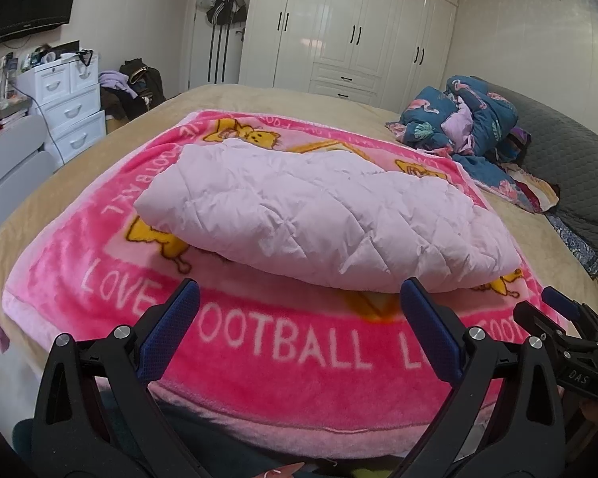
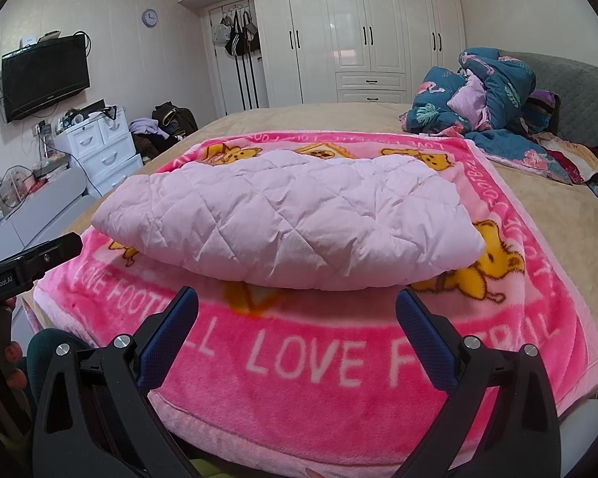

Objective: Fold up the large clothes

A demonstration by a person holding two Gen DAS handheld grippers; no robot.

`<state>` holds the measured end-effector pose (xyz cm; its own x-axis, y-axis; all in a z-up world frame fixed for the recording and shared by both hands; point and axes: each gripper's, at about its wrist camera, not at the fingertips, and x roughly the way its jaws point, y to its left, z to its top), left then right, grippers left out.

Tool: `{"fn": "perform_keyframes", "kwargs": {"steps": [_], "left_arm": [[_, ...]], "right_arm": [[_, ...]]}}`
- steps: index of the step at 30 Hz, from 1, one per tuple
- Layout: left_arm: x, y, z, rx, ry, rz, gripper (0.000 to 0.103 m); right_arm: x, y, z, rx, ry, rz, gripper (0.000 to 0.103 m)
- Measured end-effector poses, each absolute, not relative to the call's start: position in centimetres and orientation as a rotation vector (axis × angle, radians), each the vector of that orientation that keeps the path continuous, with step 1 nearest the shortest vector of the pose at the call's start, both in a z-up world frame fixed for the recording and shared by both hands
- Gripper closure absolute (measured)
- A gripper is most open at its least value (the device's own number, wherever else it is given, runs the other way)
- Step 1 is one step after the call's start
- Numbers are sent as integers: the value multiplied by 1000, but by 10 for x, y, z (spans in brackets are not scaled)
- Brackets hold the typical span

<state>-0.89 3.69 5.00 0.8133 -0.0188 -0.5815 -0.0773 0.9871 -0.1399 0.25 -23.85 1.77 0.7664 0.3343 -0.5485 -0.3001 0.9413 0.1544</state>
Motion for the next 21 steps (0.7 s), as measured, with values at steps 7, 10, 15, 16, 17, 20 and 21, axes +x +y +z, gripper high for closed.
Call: {"fn": "perform_keyframes", "kwargs": {"steps": [7, 10, 15, 16, 17, 20, 21], "left_arm": [[-8, 37, 47, -155, 622, 35, 9], [-7, 40, 46, -155, 620, 41, 9], [-5, 48, 38, -156, 650, 63, 9], [-5, 51, 36, -163, 659, 63, 9], [-5, 52, 34, -168, 667, 63, 9], [-4, 59, 27, -171, 691, 69, 9], [-4, 63, 25, -171, 697, 78, 9]], "right_arm": [[4, -239, 16, 55, 614, 343, 4], [6, -239, 15, 52, 618, 338, 4], [7, -244, 13, 57, 617, 311, 4], [8, -247, 12, 64, 619, 297, 4], [9, -251, 11, 73, 622, 280, 4], [11, -267, 6, 106, 627, 208, 4], [10, -276, 4, 122, 625, 174, 4]]}}
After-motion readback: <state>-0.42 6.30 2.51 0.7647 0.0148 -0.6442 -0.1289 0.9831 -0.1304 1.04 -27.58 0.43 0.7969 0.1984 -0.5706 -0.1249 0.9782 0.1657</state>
